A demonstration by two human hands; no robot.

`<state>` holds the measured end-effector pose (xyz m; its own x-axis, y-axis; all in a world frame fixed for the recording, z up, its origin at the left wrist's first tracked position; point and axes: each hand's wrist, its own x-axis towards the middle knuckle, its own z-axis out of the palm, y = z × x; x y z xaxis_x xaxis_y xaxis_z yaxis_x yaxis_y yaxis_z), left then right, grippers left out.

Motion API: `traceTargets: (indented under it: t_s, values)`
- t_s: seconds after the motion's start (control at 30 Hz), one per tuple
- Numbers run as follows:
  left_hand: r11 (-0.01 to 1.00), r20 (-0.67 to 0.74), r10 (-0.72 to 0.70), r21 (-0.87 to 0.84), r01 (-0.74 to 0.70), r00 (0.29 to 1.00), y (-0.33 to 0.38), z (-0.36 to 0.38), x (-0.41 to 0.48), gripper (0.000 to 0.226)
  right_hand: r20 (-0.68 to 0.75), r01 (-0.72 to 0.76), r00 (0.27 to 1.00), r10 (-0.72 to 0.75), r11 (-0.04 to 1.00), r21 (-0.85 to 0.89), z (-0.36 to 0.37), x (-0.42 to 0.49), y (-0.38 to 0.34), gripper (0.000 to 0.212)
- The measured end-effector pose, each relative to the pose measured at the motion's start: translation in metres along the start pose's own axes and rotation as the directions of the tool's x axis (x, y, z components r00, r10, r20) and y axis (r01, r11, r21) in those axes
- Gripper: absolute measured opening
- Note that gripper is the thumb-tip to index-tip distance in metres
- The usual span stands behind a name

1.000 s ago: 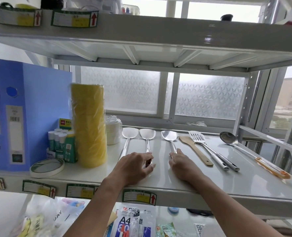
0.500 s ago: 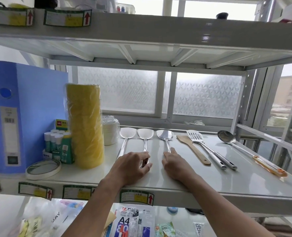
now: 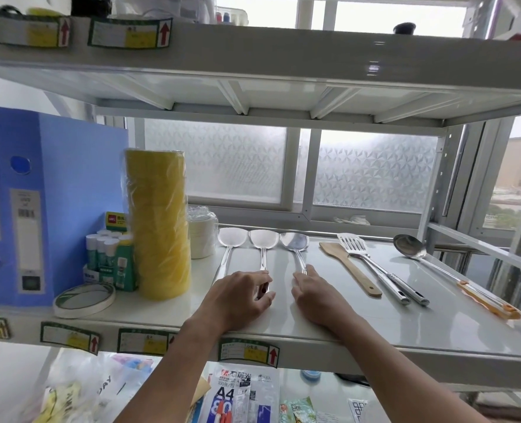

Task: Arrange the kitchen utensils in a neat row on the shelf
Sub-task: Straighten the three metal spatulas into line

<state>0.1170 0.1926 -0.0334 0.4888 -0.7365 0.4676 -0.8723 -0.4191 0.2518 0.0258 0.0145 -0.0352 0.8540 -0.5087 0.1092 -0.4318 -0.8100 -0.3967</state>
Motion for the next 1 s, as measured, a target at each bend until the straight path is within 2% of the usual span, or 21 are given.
traceTargets:
  t_s: [0.23, 0.5, 0.63, 1.0]
  values:
    - [1.0, 0.002, -0.001, -0.005, 0.001, 1.0, 0.0, 0.0002, -0.0005, 0.043, 0.02, 0.023, 1.0, -0.022, 1.0, -0.01, -0.0029, -0.0038, -0.0046, 0.051]
    - [1.0, -0.005, 0.007, -0.003, -0.007, 1.0, -0.0013, 0.001, -0.0005, 0.044, 0.033, 0.006, 0.999, -0.007, 1.0, 0.016, 0.0001, -0.0005, -0.0003, 0.041]
    - [1.0, -0.009, 0.002, -0.005, -0.002, 1.0, -0.0009, 0.0006, 0.0, 0.042, -0.011, 0.025, 1.0, -0.025, 0.999, 0.036, 0.0009, -0.0011, 0.0007, 0.061]
    - [1.0, -0.002, -0.008, -0.02, 0.008, 1.0, -0.0042, 0.0038, 0.0015, 0.048, -0.055, 0.09, 0.994, -0.09, 0.996, 0.013, 0.0006, -0.0032, -0.0003, 0.063]
